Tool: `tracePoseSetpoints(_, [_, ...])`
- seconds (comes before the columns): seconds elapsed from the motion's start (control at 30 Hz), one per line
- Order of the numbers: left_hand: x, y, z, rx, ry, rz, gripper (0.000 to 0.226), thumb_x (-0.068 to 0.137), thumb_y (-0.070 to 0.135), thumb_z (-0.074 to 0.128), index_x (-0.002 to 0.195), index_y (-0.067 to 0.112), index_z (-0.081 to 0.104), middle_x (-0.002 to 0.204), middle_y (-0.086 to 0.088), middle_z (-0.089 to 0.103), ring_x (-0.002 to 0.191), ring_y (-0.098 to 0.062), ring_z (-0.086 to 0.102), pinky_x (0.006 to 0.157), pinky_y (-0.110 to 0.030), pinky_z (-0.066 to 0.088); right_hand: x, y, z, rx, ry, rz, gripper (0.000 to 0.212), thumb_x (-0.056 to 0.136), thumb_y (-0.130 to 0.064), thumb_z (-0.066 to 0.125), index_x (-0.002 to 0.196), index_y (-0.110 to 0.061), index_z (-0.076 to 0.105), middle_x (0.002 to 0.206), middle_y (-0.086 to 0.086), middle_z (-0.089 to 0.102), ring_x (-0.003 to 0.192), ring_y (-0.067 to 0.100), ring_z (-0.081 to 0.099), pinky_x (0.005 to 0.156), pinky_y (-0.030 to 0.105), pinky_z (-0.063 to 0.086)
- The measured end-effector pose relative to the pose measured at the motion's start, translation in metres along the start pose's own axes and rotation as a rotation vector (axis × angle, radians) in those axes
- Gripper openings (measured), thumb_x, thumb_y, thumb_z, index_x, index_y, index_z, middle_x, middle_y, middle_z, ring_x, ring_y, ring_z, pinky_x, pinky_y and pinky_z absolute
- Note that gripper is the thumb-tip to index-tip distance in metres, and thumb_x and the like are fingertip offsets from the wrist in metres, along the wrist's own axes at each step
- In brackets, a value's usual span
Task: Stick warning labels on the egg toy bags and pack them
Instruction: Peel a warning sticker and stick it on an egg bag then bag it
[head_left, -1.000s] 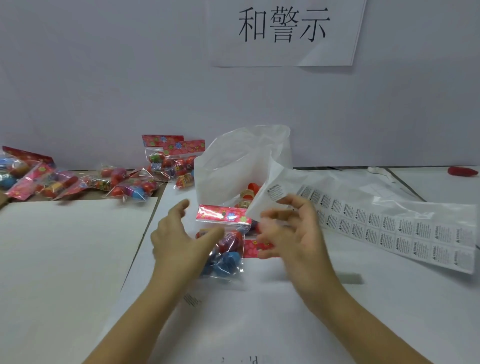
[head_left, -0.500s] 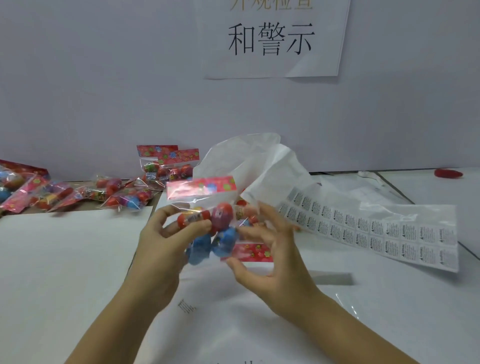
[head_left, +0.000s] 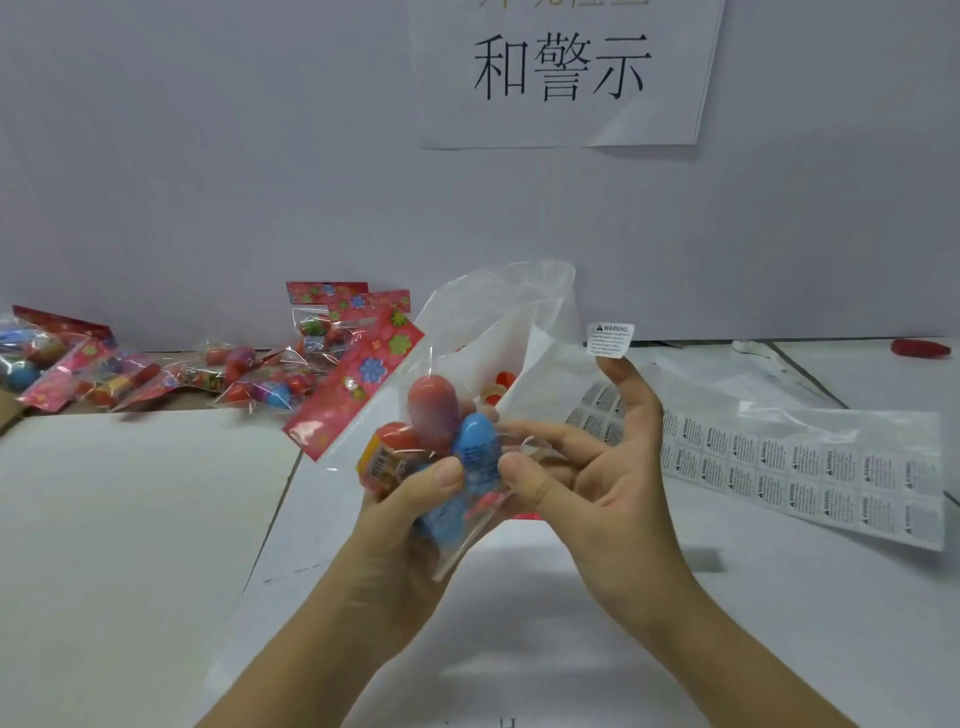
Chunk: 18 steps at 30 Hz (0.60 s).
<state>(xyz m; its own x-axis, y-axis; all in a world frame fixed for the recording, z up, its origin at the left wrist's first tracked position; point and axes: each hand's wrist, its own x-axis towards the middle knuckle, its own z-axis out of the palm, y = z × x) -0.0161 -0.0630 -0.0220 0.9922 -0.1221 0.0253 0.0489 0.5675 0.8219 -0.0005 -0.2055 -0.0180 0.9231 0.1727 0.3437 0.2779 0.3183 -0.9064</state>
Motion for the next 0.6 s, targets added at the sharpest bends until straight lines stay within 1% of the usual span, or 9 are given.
tracePoseSetpoints(0.1, [0.000, -0.006, 0.005, 0.005, 0.085, 0.064, 0.060, 0.041, 0.028, 0.097, 0.098, 0.022, 0.079, 0.105, -0.012, 0.074, 0.095, -0.026, 0.073, 0.070, -0.031, 0.059, 0.000, 0.001, 0.001, -0.029, 0.018, 0.007, 0.075, 0.072, -0.017, 0.070, 0.123, -0.054, 0.031, 0.104, -0.001, 0.074, 0.086, 0.018, 0.073, 0.070, 0.027, 0.058])
tracePoseSetpoints(0.17, [0.002, -0.008, 0.005, -0.003, 0.195, 0.089, 0.047, 0.048, 0.010, 0.090, 0.092, 0.022, 0.079, 0.103, -0.011, 0.075, 0.093, -0.026, 0.074, 0.067, -0.029, 0.060, 0.000, 0.001, 0.000, -0.070, 0.097, -0.034, 0.071, 0.074, -0.019, 0.080, 0.119, -0.055, 0.038, 0.106, -0.002, 0.071, 0.084, 0.016, 0.071, 0.070, 0.026, 0.057])
tracePoseSetpoints(0.2, [0.004, -0.008, 0.003, -0.023, 0.249, 0.097, 0.045, 0.048, 0.009, 0.088, 0.090, 0.022, 0.080, 0.104, -0.010, 0.075, 0.094, -0.026, 0.073, 0.068, -0.029, 0.060, 0.001, 0.000, -0.001, -0.099, 0.132, -0.068, 0.066, 0.072, -0.022, 0.083, 0.115, -0.056, 0.044, 0.104, -0.002, 0.070, 0.082, 0.014, 0.069, 0.070, 0.024, 0.055])
tracePoseSetpoints(0.27, [0.007, -0.006, 0.000, -0.035, 0.322, 0.141, 0.039, 0.048, 0.019, 0.082, 0.086, 0.025, 0.080, 0.105, -0.008, 0.075, 0.097, -0.025, 0.073, 0.071, -0.029, 0.061, 0.003, -0.007, -0.005, -0.077, 0.123, -0.071, 0.043, 0.067, -0.030, 0.074, 0.103, -0.048, 0.059, 0.090, 0.000, 0.070, 0.072, 0.011, 0.065, 0.065, 0.020, 0.052])
tracePoseSetpoints(0.33, [0.008, -0.004, -0.002, -0.015, 0.336, 0.192, 0.034, 0.049, 0.021, 0.079, 0.082, 0.031, 0.079, 0.104, -0.006, 0.076, 0.096, -0.023, 0.073, 0.069, -0.027, 0.060, 0.006, -0.013, -0.007, 0.012, -0.011, 0.072, 0.023, 0.063, -0.035, 0.068, 0.086, -0.036, 0.070, 0.075, 0.004, 0.068, 0.060, 0.014, 0.062, 0.057, 0.022, 0.050])
tracePoseSetpoints(0.4, [0.008, -0.004, -0.002, -0.005, 0.344, 0.207, 0.034, 0.049, 0.021, 0.079, 0.083, 0.027, 0.079, 0.101, -0.007, 0.076, 0.093, -0.022, 0.074, 0.066, -0.025, 0.059, 0.006, -0.014, -0.005, 0.057, -0.133, 0.221, 0.018, 0.062, -0.035, 0.070, 0.078, -0.028, 0.073, 0.069, 0.007, 0.067, 0.058, 0.019, 0.062, 0.055, 0.027, 0.051])
tracePoseSetpoints(0.5, [0.007, -0.008, -0.001, -0.018, 0.307, 0.223, 0.038, 0.050, 0.019, 0.077, 0.088, 0.021, 0.078, 0.099, -0.010, 0.076, 0.088, -0.021, 0.074, 0.064, -0.025, 0.058, 0.005, -0.007, -0.002, 0.078, -0.116, 0.340, 0.009, 0.068, -0.023, 0.073, 0.076, -0.019, 0.073, 0.072, 0.013, 0.070, 0.062, 0.025, 0.068, 0.057, 0.030, 0.055])
tracePoseSetpoints(0.57, [0.006, -0.011, 0.001, -0.035, 0.287, 0.233, 0.040, 0.048, 0.018, 0.076, 0.089, 0.021, 0.077, 0.097, -0.007, 0.077, 0.087, -0.020, 0.075, 0.063, -0.024, 0.058, 0.004, -0.005, -0.002, 0.094, -0.073, 0.379, 0.005, 0.072, -0.022, 0.071, 0.074, -0.019, 0.075, 0.077, 0.014, 0.072, 0.064, 0.026, 0.070, 0.058, 0.030, 0.056])
tracePoseSetpoints(0.6, [0.006, -0.013, 0.000, -0.039, 0.260, 0.243, 0.045, 0.048, 0.017, 0.076, 0.093, 0.020, 0.074, 0.096, -0.007, 0.077, 0.087, -0.020, 0.075, 0.064, -0.024, 0.058, 0.004, -0.005, -0.002, 0.098, -0.060, 0.390, 0.003, 0.073, -0.023, 0.074, 0.073, -0.020, 0.076, 0.077, 0.014, 0.072, 0.064, 0.026, 0.071, 0.057, 0.030, 0.056])
